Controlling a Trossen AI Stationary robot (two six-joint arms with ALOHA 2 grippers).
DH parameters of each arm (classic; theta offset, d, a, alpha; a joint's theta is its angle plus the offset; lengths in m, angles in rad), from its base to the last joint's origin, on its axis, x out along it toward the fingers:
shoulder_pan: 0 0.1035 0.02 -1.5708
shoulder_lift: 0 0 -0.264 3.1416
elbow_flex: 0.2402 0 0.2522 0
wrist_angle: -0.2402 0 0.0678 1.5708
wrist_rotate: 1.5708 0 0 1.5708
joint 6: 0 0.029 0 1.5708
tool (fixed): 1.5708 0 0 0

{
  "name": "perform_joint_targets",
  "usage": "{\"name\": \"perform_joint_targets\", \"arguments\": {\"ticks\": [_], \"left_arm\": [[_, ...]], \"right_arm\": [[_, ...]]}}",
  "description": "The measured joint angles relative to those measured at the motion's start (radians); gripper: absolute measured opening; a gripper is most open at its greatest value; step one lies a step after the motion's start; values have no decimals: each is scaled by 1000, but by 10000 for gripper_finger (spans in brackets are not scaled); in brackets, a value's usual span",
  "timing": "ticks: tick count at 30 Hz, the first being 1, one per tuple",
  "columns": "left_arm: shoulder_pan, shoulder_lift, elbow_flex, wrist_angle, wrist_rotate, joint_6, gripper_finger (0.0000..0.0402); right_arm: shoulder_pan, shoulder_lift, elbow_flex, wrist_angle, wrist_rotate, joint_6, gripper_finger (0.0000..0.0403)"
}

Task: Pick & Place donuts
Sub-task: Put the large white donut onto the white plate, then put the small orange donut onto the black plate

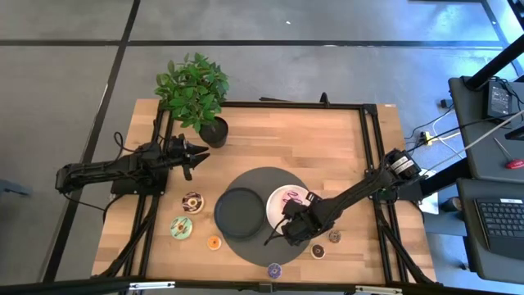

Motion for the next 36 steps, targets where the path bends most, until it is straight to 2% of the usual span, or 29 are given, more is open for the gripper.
{"name": "perform_joint_targets", "arguments": {"ticks": [10,18,24,28,33,36], "left_arm": [[0,0,0,1,-10,0,127],[0,0,0,1,-10,0,127],[0,0,0,22,-10,-1,127],[0,-1,0,61,12,-32,127],[-4,0,8,39,219,-56,127],[-28,4,40,8,258,-61,125]], "right_arm": [[-2,0,0,-13,-4,-3,129],[-7,-13,5,-44,-29,-1,139],[4,-22,73,-218,-29,-2,139],[36,-106,57,-252,-49,-27,139],[78,-289,-99,-138,17,-4,139],[104,-423,-209,-42,87,8,139]]}}
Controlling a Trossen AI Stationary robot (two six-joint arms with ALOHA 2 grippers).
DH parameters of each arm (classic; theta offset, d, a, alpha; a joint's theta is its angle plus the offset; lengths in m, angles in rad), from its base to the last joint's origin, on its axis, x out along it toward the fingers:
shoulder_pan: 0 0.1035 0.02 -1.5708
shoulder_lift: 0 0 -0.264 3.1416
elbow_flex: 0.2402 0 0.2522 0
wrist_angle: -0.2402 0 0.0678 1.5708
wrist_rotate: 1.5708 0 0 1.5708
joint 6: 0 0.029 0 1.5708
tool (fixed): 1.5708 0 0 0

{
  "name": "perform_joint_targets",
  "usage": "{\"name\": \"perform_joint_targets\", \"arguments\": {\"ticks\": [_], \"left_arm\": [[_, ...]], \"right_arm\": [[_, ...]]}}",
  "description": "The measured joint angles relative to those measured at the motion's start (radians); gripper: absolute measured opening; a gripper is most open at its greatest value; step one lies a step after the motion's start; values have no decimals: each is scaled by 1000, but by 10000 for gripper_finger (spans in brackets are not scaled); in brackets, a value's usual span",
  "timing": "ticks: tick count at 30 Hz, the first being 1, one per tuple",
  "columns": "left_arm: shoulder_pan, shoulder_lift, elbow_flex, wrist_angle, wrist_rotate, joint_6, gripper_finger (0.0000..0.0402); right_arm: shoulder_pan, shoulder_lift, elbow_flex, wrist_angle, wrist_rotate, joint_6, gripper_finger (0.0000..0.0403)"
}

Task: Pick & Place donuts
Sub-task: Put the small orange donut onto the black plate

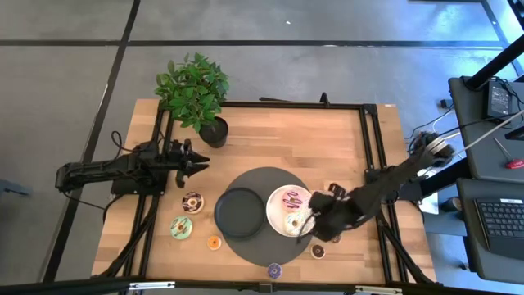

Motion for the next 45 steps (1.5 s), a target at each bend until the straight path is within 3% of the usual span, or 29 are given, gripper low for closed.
{"name": "perform_joint_targets", "arguments": {"ticks": [5,10,22,27,34,40,45], "left_arm": [[-69,58,102,-174,-55,47,106],[-158,177,211,-300,-141,54,82],[-434,579,405,-301,-203,87,24],[-523,697,468,-285,-258,-2,9],[-536,747,477,-255,-270,106,7],[-535,750,477,-243,-269,98,16],[-535,750,477,-241,-257,82,37]], "right_arm": [[11,-186,-144,144,131,7,139],[3,-285,-243,223,153,0,139],[-6,-309,-358,222,181,47,139],[-6,-308,-376,219,182,48,139],[-6,-309,-376,221,237,28,139],[-5,-309,-376,213,315,11,139],[-23,-314,-376,68,303,59,139]]}}
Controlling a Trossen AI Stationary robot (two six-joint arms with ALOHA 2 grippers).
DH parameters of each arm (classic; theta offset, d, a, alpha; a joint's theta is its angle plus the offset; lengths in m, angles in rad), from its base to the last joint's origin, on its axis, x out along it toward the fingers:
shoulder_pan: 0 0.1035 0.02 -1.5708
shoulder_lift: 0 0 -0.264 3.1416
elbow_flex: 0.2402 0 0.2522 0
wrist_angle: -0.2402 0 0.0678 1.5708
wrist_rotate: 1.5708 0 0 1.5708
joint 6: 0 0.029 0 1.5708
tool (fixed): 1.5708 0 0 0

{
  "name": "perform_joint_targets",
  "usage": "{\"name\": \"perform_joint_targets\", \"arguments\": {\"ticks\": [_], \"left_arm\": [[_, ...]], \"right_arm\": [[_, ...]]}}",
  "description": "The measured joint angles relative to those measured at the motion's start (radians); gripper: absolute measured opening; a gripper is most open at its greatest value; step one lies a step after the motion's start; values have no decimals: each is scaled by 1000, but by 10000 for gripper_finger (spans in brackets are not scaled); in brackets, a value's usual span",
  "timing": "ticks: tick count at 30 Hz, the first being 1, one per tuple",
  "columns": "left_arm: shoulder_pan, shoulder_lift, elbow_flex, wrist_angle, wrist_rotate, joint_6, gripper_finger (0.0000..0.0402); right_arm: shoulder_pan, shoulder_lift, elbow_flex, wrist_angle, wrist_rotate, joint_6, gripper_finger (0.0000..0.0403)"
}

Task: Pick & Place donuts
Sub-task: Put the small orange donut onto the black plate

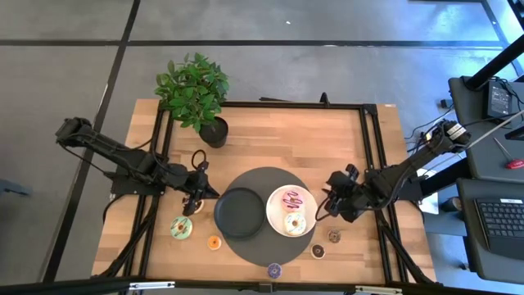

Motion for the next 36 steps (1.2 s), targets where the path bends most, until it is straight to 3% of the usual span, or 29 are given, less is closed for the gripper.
{"name": "perform_joint_targets", "arguments": {"ticks": [13,22,27,32,36], "left_arm": [[0,0,0,6,7,-18,166],[0,0,0,6,104,-115,203],[-11,22,0,24,91,-167,199],[-64,103,0,70,34,-103,187],[-123,191,32,77,15,-132,178]], "right_arm": [[-10,-6,0,-55,24,-17,139],[-16,-93,-10,-86,45,-35,139],[-17,-216,-140,122,28,-97,139],[-29,-337,-297,433,2,-251,139],[-51,-410,-346,524,7,-322,139]]}}
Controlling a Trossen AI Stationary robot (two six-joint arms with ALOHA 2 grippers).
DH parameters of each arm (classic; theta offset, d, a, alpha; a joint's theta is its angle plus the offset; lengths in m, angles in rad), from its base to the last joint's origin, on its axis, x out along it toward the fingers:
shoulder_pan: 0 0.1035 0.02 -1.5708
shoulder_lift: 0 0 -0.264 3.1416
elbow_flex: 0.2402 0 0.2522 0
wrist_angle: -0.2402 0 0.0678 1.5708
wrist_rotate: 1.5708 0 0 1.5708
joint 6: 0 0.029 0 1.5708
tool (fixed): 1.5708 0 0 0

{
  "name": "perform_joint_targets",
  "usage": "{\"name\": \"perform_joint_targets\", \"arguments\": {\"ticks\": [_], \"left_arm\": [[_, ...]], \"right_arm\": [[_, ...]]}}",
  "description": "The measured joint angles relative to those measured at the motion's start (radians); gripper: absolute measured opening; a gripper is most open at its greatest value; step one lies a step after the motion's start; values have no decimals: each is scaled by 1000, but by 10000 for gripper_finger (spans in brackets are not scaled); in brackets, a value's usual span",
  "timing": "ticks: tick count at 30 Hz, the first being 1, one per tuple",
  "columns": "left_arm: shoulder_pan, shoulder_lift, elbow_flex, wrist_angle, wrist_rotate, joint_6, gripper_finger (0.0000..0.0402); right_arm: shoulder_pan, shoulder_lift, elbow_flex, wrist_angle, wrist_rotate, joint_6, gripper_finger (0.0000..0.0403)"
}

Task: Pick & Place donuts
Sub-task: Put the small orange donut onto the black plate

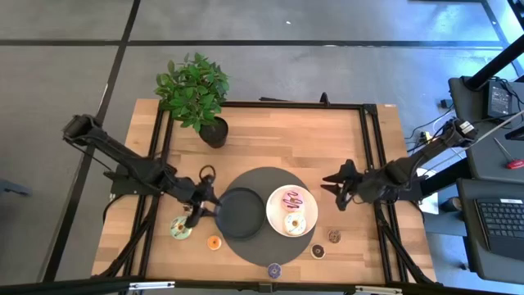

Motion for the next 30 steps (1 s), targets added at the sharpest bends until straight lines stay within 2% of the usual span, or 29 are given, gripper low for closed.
{"name": "perform_joint_targets", "arguments": {"ticks": [2,6,10,15,30], "left_arm": [[-41,53,36,-13,-16,1,173],[-130,183,126,-61,-64,106,162],[-193,310,235,-196,-67,138,151],[-224,419,313,-314,-67,46,138],[-244,547,323,-319,10,-239,105]], "right_arm": [[-11,-24,-10,5,1,-8,139],[-33,-43,-15,2,1,-8,139],[-46,-43,-15,0,1,-5,139],[-49,-43,-15,-2,1,-7,139],[-49,-42,-15,-6,1,-32,139]]}}
